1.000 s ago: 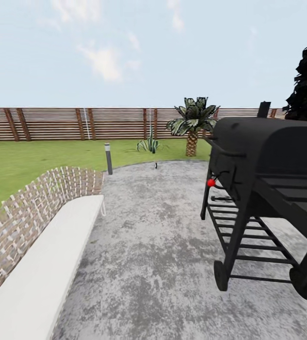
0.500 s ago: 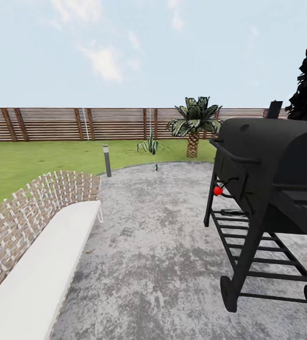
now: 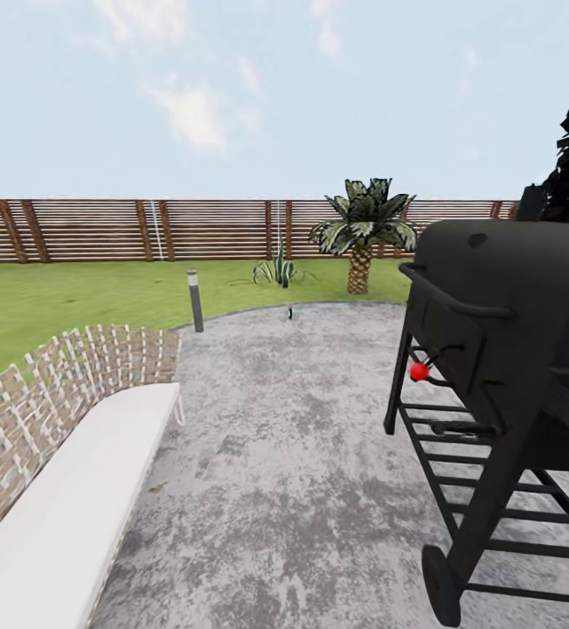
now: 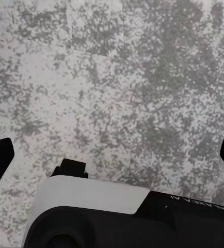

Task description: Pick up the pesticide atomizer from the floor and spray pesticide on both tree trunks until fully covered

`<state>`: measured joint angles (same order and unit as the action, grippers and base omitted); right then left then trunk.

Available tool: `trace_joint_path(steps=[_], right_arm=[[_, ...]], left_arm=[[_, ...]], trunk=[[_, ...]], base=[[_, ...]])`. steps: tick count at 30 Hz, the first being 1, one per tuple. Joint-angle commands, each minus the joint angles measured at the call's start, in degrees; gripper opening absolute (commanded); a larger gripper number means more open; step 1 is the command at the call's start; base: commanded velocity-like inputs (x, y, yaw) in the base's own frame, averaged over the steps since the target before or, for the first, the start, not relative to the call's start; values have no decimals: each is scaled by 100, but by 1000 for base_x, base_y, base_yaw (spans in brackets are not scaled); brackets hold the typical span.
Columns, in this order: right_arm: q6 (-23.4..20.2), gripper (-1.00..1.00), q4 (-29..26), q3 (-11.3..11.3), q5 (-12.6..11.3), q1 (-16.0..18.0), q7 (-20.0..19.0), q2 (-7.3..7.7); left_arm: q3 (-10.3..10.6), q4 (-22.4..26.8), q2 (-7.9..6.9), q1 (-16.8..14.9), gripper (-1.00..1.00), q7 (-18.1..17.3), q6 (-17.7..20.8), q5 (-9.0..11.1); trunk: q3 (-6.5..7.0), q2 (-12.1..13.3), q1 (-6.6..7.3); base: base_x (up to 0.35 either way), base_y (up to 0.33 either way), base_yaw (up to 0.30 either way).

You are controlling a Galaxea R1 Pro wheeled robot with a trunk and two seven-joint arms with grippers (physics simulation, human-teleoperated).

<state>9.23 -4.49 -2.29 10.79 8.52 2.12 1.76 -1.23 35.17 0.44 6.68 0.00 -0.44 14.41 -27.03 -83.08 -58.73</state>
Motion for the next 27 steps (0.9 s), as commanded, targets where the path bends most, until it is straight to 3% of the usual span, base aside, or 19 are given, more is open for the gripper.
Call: trace_joint_path(steps=[1, 27], right_arm=[[0, 100, 0, 0, 1, 0, 0, -1], [0, 100, 0, 0, 2, -1, 8, -3]], left_arm=[[0, 0, 0, 0, 100, 2, 0, 0], [0, 3, 0, 0, 100, 0, 0, 0]], trunk=[[0, 0, 0], [0, 0, 0]], base=[[350, 37, 0], [349, 107, 0]])
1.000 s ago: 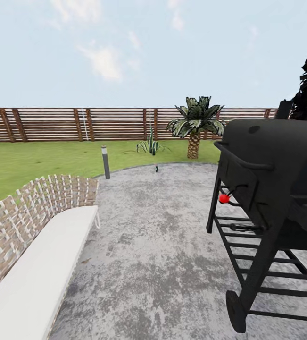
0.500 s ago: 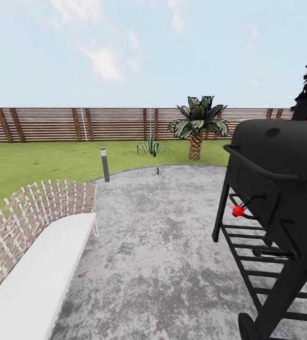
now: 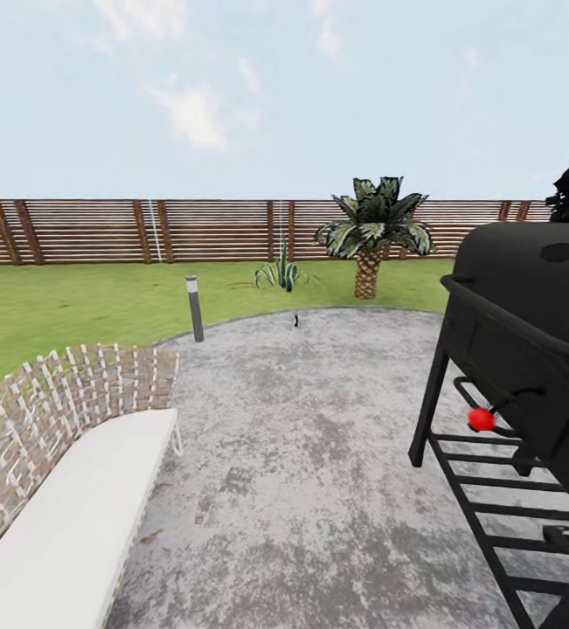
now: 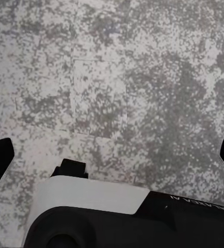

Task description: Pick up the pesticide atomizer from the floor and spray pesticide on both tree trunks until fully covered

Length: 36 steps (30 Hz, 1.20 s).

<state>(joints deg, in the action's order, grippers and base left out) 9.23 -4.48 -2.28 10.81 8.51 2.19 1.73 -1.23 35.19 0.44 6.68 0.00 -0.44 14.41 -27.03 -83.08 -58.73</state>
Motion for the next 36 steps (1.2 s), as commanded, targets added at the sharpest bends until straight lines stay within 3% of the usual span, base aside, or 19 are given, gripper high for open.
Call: trace_joint_path(steps=[1, 36], right_arm=[[0, 100, 0, 0, 0, 0, 0, 1], [0, 100, 0, 0, 0, 1, 0, -6]], left_arm=[[0, -1, 0, 0, 100, 0, 0, 0], [-1, -2, 0, 0, 100, 0, 0, 0]], trunk=[[0, 0, 0], [0, 0, 0]], base=[[349, 26, 0], [350, 39, 0]])
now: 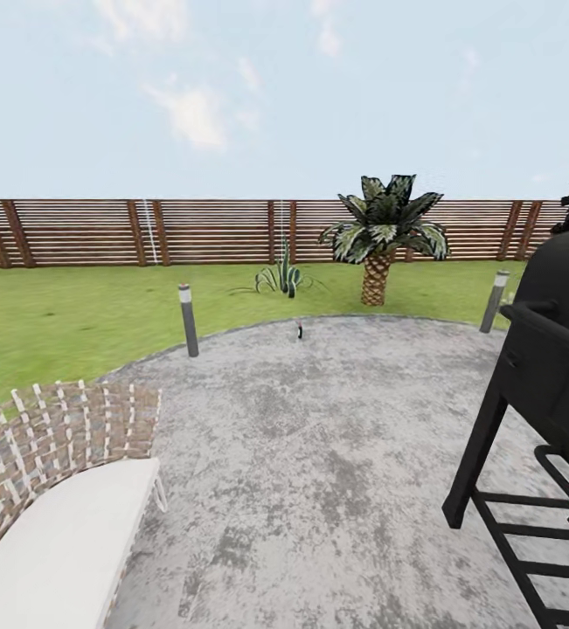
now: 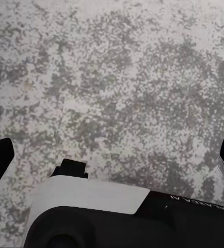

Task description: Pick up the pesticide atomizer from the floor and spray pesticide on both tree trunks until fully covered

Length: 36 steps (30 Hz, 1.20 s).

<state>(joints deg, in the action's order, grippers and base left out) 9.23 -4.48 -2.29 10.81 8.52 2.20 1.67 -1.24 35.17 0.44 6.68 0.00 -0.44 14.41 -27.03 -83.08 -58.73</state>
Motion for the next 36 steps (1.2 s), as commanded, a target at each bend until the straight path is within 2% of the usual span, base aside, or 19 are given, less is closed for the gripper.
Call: trace_joint_path(steps=[1, 36], right_arm=[[0, 100, 0, 0, 0, 0, 0, 0], [0, 100, 2, 0, 0, 0, 0, 0]], left_arm=[[0, 0, 0, 0, 100, 0, 0, 0], [1, -1, 0, 0, 100, 0, 0, 0]], trunk=[[0, 0, 0], [0, 0, 0]], base=[[350, 2, 0], [350, 0, 0]])
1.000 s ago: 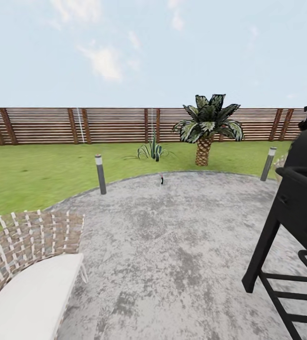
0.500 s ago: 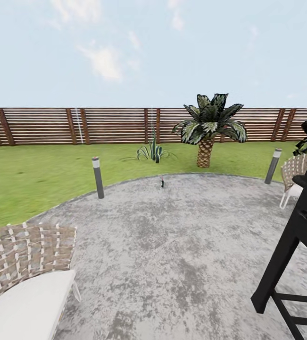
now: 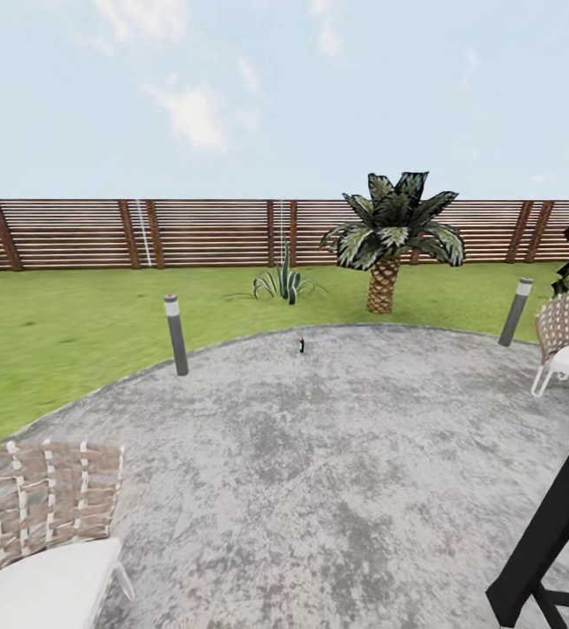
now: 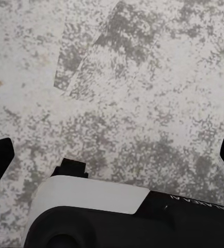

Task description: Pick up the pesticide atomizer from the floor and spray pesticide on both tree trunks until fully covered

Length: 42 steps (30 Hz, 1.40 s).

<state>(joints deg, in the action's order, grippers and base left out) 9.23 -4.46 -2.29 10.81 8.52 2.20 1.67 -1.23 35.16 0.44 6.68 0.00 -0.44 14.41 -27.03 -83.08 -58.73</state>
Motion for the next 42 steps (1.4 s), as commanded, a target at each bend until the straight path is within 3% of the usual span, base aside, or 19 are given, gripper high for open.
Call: trace_joint_path(steps=[1, 27, 39, 42], right_arm=[[0, 100, -1, 0, 0, 0, 0, 0], [12, 100, -2, 0, 8, -1, -8, 1], [19, 100, -7, -7, 9, -1, -9, 0], [394, 100, -231, -27, 18, 15, 4, 4]], left_arm=[[0, 0, 0, 0, 100, 0, 0, 0], [0, 0, 0, 0, 100, -17, -14, 26], [84, 247, 103, 0, 100, -18, -669, 28], [83, 266, 139, 0, 100, -18, -711, 29]], trunk=[[0, 0, 0], [0, 0, 0], [0, 0, 0], [0, 0, 0]], base=[[350, 0, 0], [350, 0, 0], [350, 0, 0], [347, 0, 0]])
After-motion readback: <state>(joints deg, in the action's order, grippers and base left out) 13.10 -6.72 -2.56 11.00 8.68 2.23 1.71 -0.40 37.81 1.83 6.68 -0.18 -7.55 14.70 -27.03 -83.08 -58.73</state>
